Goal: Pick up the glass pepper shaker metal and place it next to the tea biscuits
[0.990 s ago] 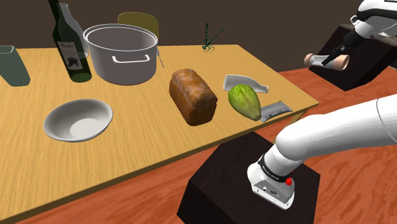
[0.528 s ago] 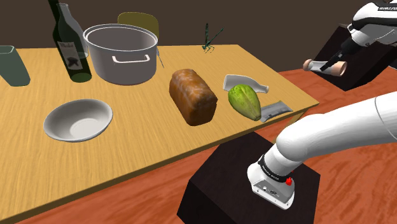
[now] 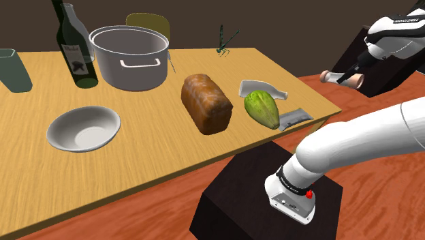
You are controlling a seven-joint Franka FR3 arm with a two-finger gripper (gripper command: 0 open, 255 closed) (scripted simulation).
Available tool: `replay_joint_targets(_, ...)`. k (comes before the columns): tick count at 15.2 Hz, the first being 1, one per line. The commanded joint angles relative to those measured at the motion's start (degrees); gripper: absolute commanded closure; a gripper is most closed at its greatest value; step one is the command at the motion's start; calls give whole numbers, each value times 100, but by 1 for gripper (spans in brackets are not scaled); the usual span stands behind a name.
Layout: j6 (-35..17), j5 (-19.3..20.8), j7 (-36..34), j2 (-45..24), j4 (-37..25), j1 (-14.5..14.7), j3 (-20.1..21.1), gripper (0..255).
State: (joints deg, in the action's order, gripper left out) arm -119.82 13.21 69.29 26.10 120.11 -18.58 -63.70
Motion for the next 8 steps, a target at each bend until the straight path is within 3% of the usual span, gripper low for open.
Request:
replay_joint_targets(1, -153, 15, 7, -4, 142, 2, -45, 255)
replay_joint_targets(8, -692, -6, 114, -123, 540, 148, -374, 255)
